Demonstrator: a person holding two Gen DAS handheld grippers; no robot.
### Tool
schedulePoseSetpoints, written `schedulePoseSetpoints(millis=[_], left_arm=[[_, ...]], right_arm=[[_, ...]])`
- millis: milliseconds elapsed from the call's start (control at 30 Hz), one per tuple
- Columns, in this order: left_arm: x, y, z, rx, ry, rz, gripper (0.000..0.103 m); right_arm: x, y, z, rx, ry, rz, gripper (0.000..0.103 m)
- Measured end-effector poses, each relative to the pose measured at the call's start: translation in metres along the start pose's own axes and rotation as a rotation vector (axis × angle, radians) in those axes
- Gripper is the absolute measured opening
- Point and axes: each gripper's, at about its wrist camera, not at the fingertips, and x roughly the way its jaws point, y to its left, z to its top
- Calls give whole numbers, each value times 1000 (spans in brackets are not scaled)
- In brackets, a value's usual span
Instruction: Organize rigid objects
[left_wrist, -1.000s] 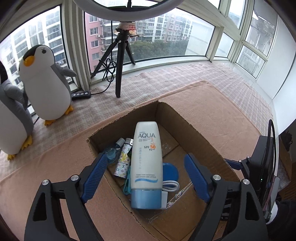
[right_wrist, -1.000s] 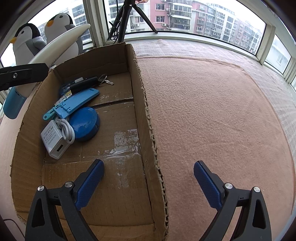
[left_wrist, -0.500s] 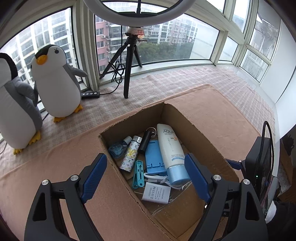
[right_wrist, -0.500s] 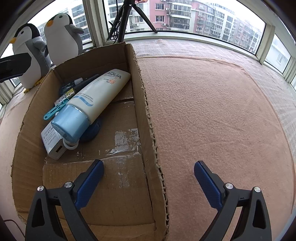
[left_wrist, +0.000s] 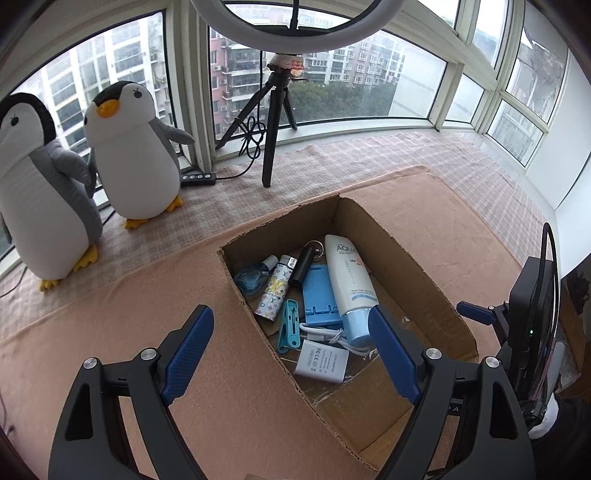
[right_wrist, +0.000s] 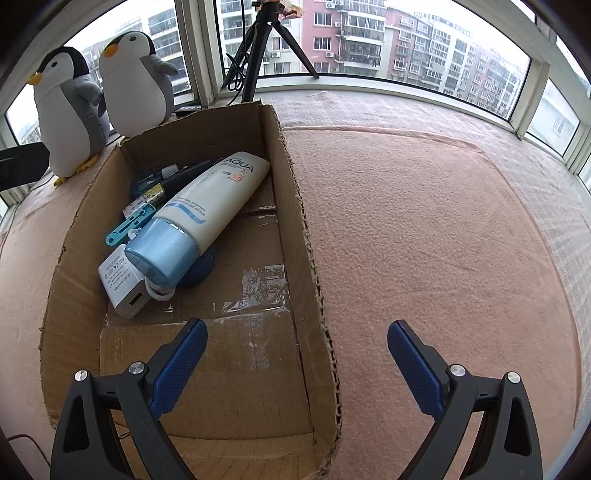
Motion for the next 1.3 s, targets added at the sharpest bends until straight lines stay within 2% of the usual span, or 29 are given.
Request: schedulePoseSetpoints(millis=[300,700,1000,1300], left_arm=[[-20,8,-12,-33,-16,33,86],[-46,15,-45,-68,-9,107,86],[-91,20,-65,-132,-90,167,86],[-124,18,-72,-173,-158,182,86]], right_arm=[[-26,4,-2,-2,-32,-3,96],[-65,22,-10,-24,-68,0,96],[-112,36,-7,-17,-151,12,96],[-151,54,-7,-1,-223,23,96]])
